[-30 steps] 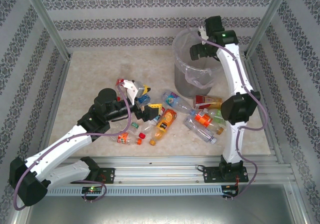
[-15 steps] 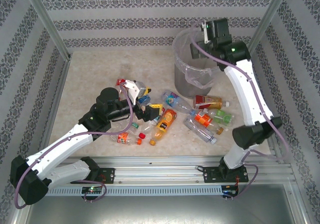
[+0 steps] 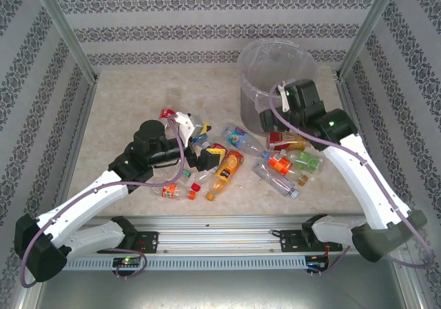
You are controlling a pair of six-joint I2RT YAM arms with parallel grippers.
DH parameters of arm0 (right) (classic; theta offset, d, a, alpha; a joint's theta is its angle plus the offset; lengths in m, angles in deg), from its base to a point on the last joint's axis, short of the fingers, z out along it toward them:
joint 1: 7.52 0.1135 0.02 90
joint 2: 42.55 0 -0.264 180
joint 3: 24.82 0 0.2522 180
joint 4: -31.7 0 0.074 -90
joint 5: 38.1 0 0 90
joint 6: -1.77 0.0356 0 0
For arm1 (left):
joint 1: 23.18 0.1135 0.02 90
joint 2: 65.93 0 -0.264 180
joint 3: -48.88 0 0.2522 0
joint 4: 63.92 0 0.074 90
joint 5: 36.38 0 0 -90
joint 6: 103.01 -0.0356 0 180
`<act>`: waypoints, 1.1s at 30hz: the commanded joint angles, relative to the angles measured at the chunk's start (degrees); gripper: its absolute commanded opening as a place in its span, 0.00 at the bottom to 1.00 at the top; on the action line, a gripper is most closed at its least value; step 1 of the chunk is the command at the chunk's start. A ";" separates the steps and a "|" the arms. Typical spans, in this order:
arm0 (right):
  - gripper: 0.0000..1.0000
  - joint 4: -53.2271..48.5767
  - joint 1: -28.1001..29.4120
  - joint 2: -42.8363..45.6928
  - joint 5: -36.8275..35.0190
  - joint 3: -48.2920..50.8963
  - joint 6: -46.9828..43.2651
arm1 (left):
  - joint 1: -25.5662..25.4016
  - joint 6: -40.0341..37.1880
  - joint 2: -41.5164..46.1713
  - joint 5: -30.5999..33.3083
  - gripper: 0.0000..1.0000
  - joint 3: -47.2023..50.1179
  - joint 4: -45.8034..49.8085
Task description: Put the plastic bottles in the bin
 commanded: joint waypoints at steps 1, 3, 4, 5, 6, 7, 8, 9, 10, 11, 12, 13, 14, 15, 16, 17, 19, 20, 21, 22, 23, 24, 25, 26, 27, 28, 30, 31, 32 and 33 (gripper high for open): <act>0.95 -1.72 1.01 2.13 4.66 6.89 7.64 | -0.61 -3.80 -0.10 -2.83 1.00 -2.43 3.10; 0.92 -2.39 1.36 2.65 6.56 10.69 10.79 | -0.56 -5.03 -0.25 -3.44 1.00 -2.89 4.72; 0.91 -2.73 1.51 2.74 7.27 12.15 11.85 | -0.56 -5.57 -0.44 -3.77 1.00 -3.27 5.32; 0.91 -2.71 2.01 2.87 7.83 13.96 12.86 | -0.65 -6.05 -0.80 -4.04 1.00 -3.57 6.02; 0.91 -2.39 2.46 2.99 8.25 15.66 13.65 | -0.74 -6.62 -1.18 -4.09 1.00 -3.92 7.04; 0.91 -2.21 2.80 3.03 8.24 17.10 14.30 | -0.89 -7.10 -1.64 -4.03 1.00 -4.17 7.85; 0.91 -2.10 2.96 3.01 8.15 18.65 14.99 | -1.00 -7.54 -2.10 -3.85 1.00 -4.39 8.39; 0.90 -1.85 3.05 2.83 8.47 19.82 15.51 | -1.14 -7.79 -2.53 -3.60 1.00 -4.33 8.60; 0.90 -1.65 3.11 2.62 8.79 20.88 15.85 | -1.18 -7.97 -2.88 -3.50 1.00 -4.31 8.71; 0.90 -1.42 3.27 2.35 8.91 21.89 16.30 | -1.27 -8.07 -3.27 -3.39 1.00 -4.31 8.87; 0.89 -0.96 3.31 2.08 9.18 22.88 16.96 | -1.35 -8.20 -3.63 -3.38 1.00 -4.53 8.98; 0.89 -0.72 3.39 1.84 9.56 23.54 17.15 | -1.44 -8.24 -3.89 -3.38 1.00 -4.56 9.21; 0.88 -0.36 3.40 1.25 9.51 24.42 17.73 | -1.53 -8.25 -4.19 -3.28 1.00 -4.73 9.44; 0.87 -0.10 3.40 0.72 9.43 25.14 18.31 | -1.62 -8.25 -4.43 -3.11 1.00 -4.75 9.54; 0.86 0.14 3.41 0.10 9.44 25.70 18.70 | -1.74 -8.25 -4.56 -2.84 1.00 -4.76 9.54; 0.86 0.27 3.40 -0.52 9.72 26.16 19.00 | -1.84 -8.40 -4.56 -2.60 1.00 -4.71 9.50; 0.85 0.45 3.40 -2.32 10.30 26.78 19.15 | -2.05 -8.58 -4.53 -2.17 1.00 -4.54 9.40; 0.85 0.82 3.45 -3.11 10.59 27.13 19.15 | -2.10 -8.60 -4.60 -2.00 1.00 -4.54 9.49; 0.84 1.36 3.46 -3.70 10.68 27.66 19.32 | -2.14 -8.68 -4.64 -1.91 1.00 -4.52 9.50; 0.84 1.88 3.49 -4.10 10.70 28.13 19.43 | -2.15 -8.71 -4.57 -1.87 1.00 -4.58 9.58; 0.84 2.30 3.49 -4.47 10.70 28.50 19.43 | -2.22 -8.77 -4.53 -1.73 1.00 -4.65 9.63; 0.84 2.58 3.43 -4.94 10.60 28.89 19.50 | -2.23 -8.85 -4.58 -1.67 1.00 -4.66 9.76; 0.83 2.97 3.48 -5.31 10.51 29.26 19.57 | -2.32 -8.94 -4.54 -1.39 1.00 -4.71 9.89; 0.83 3.38 3.49 -5.81 10.45 29.67 19.53 | -2.32 -8.95 -4.54 -1.16 1.00 -4.71 9.94; 0.83 3.44 3.49 -6.40 10.19 30.00 19.64 | -2.41 -8.95 -4.57 -0.78 1.00 -4.82 9.99; 0.83 3.51 3.49 -6.77 9.75 30.16 19.74 | -2.53 -8.97 -4.62 -0.39 1.00 -4.81 10.07; 0.84 3.75 3.48 -7.73 8.89 30.52 20.07 | -2.76 -8.86 -4.78 0.23 1.00 -4.76 10.04; 0.85 3.98 3.58 -7.95 8.70 30.62 20.12 | -2.83 -8.86 -4.85 0.45 1.00 -4.80 10.11; 0.85 4.46 3.74 -8.21 8.37 30.87 20.12 | -2.93 -8.86 -4.93 0.64 1.00 -4.85 10.16; 0.86 4.74 3.84 -8.52 7.94 31.04 20.07 | -2.94 -8.86 -5.01 0.73 1.00 -4.99 10.24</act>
